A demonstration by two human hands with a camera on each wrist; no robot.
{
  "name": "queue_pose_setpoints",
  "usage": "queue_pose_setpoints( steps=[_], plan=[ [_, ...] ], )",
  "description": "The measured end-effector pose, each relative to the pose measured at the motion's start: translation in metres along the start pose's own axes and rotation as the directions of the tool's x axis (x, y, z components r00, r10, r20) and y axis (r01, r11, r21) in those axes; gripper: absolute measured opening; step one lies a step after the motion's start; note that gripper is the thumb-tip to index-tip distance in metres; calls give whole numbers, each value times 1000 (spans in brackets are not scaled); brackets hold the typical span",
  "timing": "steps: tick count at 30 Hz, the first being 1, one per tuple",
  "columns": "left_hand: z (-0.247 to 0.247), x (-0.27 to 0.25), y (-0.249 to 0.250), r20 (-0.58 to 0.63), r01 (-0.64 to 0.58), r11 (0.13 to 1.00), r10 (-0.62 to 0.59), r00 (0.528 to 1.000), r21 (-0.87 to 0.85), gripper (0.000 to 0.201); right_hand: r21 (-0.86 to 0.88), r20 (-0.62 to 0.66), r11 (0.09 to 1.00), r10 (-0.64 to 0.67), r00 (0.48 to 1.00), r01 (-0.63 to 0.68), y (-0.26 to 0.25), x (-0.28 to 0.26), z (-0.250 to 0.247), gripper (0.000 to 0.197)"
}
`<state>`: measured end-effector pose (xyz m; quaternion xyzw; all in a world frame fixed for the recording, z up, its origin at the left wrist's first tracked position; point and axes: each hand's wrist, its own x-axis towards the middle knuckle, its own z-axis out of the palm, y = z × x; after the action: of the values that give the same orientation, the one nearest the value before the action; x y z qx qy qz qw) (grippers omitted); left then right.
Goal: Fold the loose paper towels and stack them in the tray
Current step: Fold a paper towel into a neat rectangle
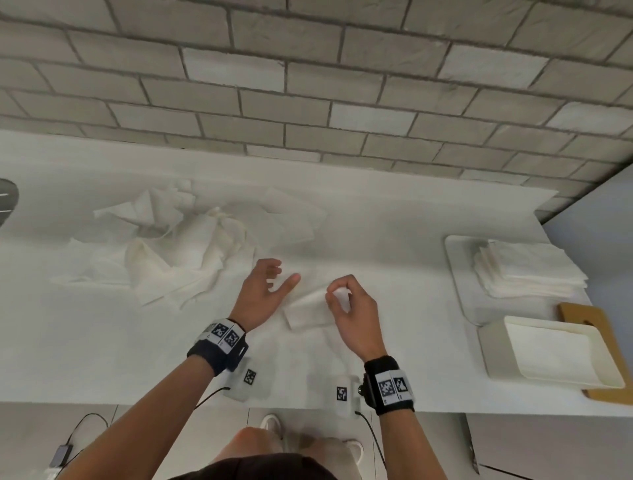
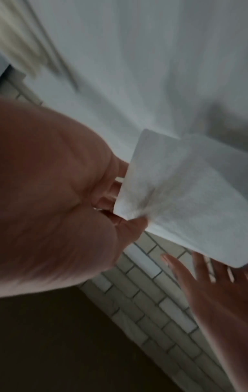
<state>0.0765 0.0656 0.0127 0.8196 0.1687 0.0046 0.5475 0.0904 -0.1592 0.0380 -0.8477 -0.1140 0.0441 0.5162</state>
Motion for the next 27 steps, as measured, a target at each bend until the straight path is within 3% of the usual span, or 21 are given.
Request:
queue_pose_setpoints(
  steps=[3, 5, 7, 9, 12, 14, 16, 20, 23, 25, 27],
  plan=[
    [5, -3, 28, 285, 207, 968, -160, 945, -142, 66, 35, -24, 993, -109, 994, 110, -33, -5, -23, 16],
    [12, -4, 36, 428, 317, 892, -161, 889, -323, 63, 25, -57, 989, -143, 988, 144, -41, -7, -34, 16],
    [17, -4, 40, 414, 322, 807, -107, 904, -494, 53, -5, -70, 988, -152, 986, 152, -37, -9, -41, 18],
    [21, -3, 39, 324, 253, 786, -71, 943, -564, 54, -31, -71, 994, -108, 992, 106, -25, -13, -44, 16],
    [24, -3, 35, 189, 146, 820, -47, 981, -554, 35, -8, -162, 1000, 28, 986, -29, -12, -20, -43, 12],
    [25, -1, 32, 97, 102, 855, -61, 993, -509, 20, 5, -271, 995, 93, 958, -95, -9, -24, -46, 22],
    [25, 0, 29, 62, 105, 872, -86, 994, -478, 21, -20, -314, 995, 88, 945, -99, -12, -25, -54, 30],
    [25, -3, 25, 184, 174, 851, -93, 979, -495, 39, -12, -177, 1000, -12, 984, 10, -46, -25, -67, 24],
    [27, -12, 29, 261, 184, 837, -50, 964, -516, 54, 210, -148, 972, -80, 986, 111, -80, -29, -68, 18],
    [25, -20, 43, 295, 199, 807, -32, 955, -556, 48, 362, -224, 918, -80, 971, 159, -92, -32, -65, 19],
    [24, -24, 56, 317, 209, 785, -17, 948, -583, 35, 464, -223, 877, -20, 975, 124, -88, -31, -56, 21]
  ],
)
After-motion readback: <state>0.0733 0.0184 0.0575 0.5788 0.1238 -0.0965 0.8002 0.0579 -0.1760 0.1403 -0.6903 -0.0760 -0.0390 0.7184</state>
